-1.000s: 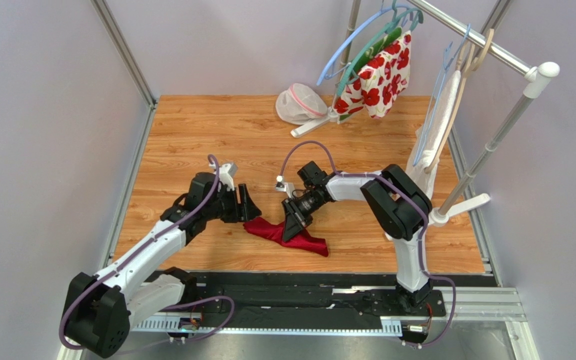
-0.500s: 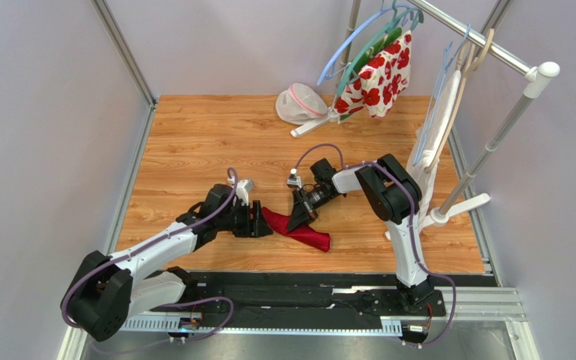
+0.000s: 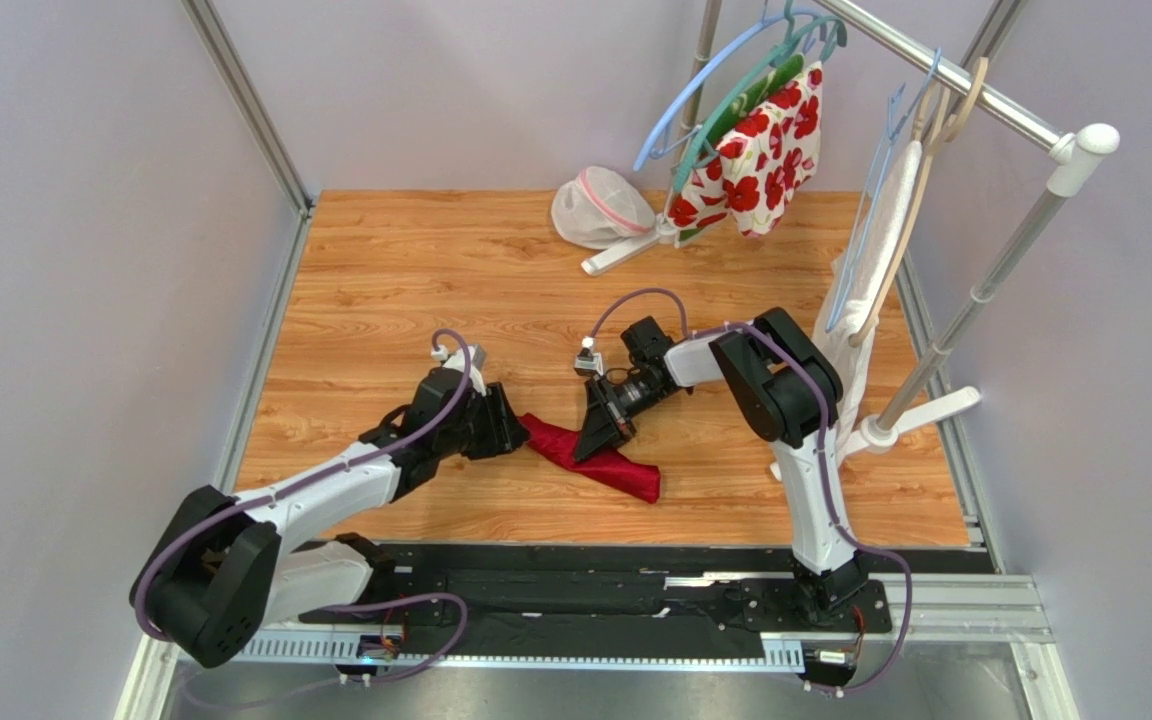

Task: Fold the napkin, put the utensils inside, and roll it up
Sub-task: Roll the napkin with the utensil

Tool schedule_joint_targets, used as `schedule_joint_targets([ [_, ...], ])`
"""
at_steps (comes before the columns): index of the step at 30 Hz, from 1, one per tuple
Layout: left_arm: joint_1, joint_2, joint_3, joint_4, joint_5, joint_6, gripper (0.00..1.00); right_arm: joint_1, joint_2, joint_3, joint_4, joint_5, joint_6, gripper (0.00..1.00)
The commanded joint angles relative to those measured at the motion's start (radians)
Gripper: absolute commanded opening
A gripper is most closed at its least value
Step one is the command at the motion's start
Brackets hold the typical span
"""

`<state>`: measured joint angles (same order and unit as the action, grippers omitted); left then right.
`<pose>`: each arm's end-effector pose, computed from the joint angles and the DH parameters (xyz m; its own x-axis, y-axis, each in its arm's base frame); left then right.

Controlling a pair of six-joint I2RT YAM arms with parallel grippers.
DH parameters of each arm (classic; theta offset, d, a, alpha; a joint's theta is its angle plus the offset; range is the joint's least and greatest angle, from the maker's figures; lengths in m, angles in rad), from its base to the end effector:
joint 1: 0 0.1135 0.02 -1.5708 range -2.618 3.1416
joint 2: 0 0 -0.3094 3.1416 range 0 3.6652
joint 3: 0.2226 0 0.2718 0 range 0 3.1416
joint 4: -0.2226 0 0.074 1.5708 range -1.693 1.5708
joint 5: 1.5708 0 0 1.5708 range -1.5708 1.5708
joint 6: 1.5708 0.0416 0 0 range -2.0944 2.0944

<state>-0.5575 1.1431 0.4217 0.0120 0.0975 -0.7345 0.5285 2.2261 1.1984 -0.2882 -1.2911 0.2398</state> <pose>0.1828 -0.1187 0.1898 -0.8051 -0.2841 -0.5206 0.0669 0.8288 -0.5556 0.3412 0.2455 0.0801 -0.8945 -0.4464 -0.0240 -0.1400 0.2288 0.9634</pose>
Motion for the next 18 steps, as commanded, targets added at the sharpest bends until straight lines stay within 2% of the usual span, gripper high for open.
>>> schedule_joint_targets([
  [1, -0.002, 0.012, 0.025, 0.085, -0.054, -0.017, 0.49, -0.016, 0.066, -0.008, 0.038, 0.147, -0.023, 0.01],
  [6, -0.002, 0.004, -0.003, 0.137, -0.082, -0.025, 0.43, -0.015, 0.067, -0.013, 0.040, 0.157, -0.025, 0.02],
  [14, -0.002, 0.058, -0.028, 0.256, -0.073, -0.040, 0.42, -0.015, 0.067, -0.017, 0.037, 0.180, -0.025, 0.04],
  [16, -0.002, 0.090, -0.027, 0.273, -0.070, -0.040, 0.34, -0.016, 0.061, -0.017, 0.037, 0.185, -0.025, 0.07],
  [17, -0.002, 0.110, -0.020, 0.275, -0.070, -0.040, 0.29, -0.015, 0.058, -0.019, 0.035, 0.190, -0.025, 0.12],
  [18, -0.002, 0.118, -0.018, 0.275, -0.074, -0.040, 0.19, -0.015, 0.053, -0.019, 0.035, 0.194, -0.027, 0.15],
])
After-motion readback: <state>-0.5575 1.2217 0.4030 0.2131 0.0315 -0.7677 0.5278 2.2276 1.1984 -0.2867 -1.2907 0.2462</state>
